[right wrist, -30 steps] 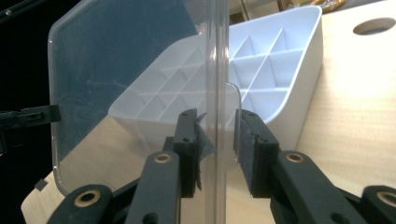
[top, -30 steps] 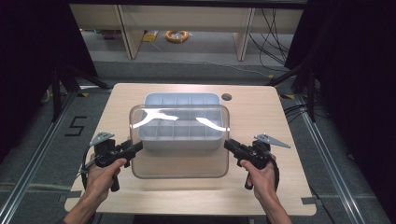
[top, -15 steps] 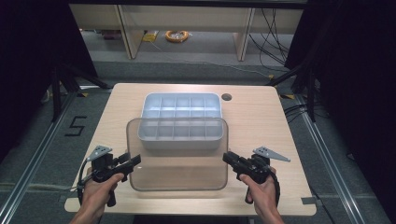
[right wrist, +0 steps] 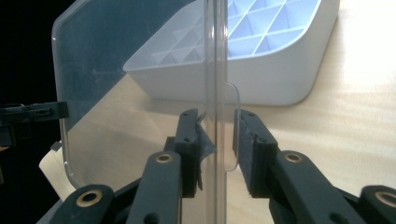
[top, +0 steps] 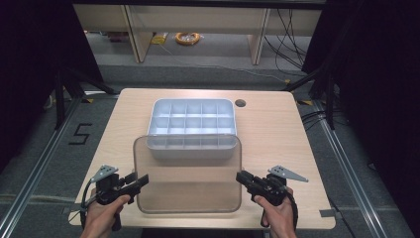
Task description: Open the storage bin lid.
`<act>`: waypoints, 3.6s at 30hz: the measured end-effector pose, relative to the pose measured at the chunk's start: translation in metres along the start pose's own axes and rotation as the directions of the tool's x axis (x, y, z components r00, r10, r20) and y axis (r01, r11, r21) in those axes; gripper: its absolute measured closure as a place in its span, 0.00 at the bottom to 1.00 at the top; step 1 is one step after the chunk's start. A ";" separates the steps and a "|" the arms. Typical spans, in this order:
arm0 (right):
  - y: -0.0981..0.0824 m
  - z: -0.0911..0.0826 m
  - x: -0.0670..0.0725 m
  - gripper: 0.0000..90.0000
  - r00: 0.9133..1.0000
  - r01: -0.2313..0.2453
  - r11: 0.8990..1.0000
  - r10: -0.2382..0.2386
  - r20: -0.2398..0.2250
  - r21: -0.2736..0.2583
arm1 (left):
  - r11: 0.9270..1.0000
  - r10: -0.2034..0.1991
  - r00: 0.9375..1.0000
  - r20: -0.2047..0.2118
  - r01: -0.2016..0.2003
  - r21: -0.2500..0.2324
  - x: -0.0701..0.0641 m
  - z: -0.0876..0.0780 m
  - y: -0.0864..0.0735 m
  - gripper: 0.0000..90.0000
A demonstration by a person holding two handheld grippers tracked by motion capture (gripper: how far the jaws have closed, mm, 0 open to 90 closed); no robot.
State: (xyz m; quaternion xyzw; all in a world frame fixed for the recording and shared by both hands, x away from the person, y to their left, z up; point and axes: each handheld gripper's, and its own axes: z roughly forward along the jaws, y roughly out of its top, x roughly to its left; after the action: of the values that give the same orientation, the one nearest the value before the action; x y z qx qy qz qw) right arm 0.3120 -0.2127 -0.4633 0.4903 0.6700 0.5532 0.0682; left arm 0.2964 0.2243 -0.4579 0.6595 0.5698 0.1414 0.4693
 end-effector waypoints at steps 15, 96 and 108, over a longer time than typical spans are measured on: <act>-0.015 -0.003 -0.004 0.80 0.998 -0.066 0.997 0.066 0.002 0.037 | 0.999 -0.010 1.000 0.028 0.009 0.046 0.002 0.006 -0.013 0.55; -0.036 0.033 -0.031 0.66 0.982 -0.181 0.958 0.162 0.100 0.223 | 0.979 -0.027 1.000 -0.010 0.028 0.202 0.024 0.042 -0.034 0.49; -0.029 0.032 -0.035 0.58 0.987 -0.132 0.973 0.111 0.119 0.190 | 0.982 -0.027 0.999 -0.041 0.034 0.185 0.026 0.039 -0.032 0.36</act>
State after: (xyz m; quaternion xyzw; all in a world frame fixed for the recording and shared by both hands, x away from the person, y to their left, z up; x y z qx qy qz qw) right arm 0.3333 -0.2144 -0.5143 0.5637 0.6857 0.4600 0.0210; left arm 0.3130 0.2268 -0.5118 0.6889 0.5993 0.0929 0.3970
